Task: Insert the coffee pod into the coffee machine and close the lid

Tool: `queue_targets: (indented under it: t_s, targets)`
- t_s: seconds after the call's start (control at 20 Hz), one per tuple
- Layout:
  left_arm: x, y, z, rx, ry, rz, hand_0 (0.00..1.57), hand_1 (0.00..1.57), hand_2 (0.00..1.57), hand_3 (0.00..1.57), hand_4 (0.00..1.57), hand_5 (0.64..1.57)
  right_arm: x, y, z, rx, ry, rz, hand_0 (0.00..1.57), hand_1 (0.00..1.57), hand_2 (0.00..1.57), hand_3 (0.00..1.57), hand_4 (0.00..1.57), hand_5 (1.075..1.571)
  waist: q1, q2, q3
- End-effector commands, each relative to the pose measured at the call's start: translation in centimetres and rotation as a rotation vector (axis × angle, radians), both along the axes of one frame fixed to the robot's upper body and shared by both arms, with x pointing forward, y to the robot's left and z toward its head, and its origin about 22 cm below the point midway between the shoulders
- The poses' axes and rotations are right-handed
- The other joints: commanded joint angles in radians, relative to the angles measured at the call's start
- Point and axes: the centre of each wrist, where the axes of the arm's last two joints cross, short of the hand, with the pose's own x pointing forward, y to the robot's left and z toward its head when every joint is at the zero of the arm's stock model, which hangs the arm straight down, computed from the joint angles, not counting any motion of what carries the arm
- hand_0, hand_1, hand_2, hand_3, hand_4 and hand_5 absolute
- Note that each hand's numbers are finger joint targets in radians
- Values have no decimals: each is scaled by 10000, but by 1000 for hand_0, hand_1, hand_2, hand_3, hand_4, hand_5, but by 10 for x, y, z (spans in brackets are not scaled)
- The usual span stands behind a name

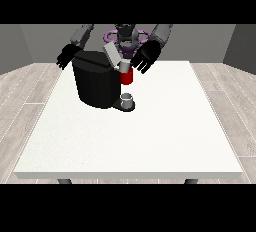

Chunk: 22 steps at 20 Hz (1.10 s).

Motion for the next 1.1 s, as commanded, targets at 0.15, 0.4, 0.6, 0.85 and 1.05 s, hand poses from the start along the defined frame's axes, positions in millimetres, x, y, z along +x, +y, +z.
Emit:
queue_targets:
  t_s: [0.15,0.4,0.6,0.85,1.05]
  targets:
    - [-1,11,21,1093,-176,-247,0,0,378,112,0,1571,9,14,14,39,-581,227,0,0,0,0,458,1571,-252,597,-5]
    - [-1,-2,-10,1277,764,-554,0,0,0,0,0,1571,4,3,-2,-98,309,-106,0,0,0,0,447,1571,188,-221,-5]
    - [-2,1,-20,1300,495,-460,0,0,0,0,0,1571,9,8,15,-11,440,-206,0,0,0,0,435,1571,196,-336,-9]
    - [-3,-7,-34,1345,1119,-673,0,0,0,0,0,1571,-6,3,-14,-185,848,-317,0,0,0,0,338,1571,357,-897,-7]
    - [-3,-18,-18,1264,768,-865,0,0,0,0,0,1571,-7,3,-35,110,791,-730,0,0,0,0,378,1571,779,-897,-3]
